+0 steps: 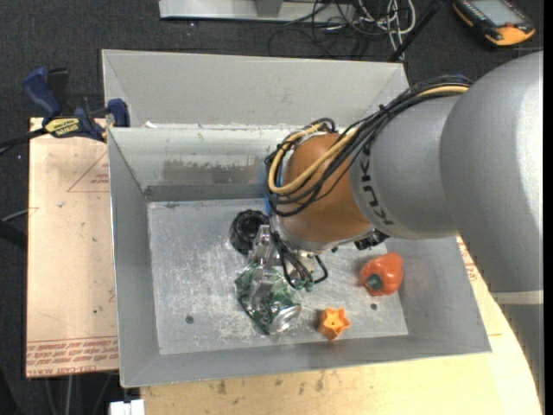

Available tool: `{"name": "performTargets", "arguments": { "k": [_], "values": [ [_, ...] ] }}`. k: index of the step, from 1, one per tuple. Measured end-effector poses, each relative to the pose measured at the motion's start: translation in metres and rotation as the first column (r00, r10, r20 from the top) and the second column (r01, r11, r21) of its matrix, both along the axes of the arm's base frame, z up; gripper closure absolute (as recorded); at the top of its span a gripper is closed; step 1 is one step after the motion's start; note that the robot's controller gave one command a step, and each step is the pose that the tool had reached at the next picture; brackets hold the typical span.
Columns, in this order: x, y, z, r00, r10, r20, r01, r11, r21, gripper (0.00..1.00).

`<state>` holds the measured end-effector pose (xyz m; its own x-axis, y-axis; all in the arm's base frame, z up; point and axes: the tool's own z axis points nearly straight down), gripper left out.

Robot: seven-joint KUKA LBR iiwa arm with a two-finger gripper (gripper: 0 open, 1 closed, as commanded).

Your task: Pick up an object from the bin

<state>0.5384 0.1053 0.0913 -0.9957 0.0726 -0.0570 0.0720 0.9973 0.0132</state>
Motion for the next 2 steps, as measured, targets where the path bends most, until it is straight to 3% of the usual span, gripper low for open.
{"name": "performTargets", "arguments": {
  "k": [2],
  "values": [
    [-0.006,0.0,0.017,0.999,0.002,-0.048,-0.002,1.0,-0.007,1.0]
  ]
}}
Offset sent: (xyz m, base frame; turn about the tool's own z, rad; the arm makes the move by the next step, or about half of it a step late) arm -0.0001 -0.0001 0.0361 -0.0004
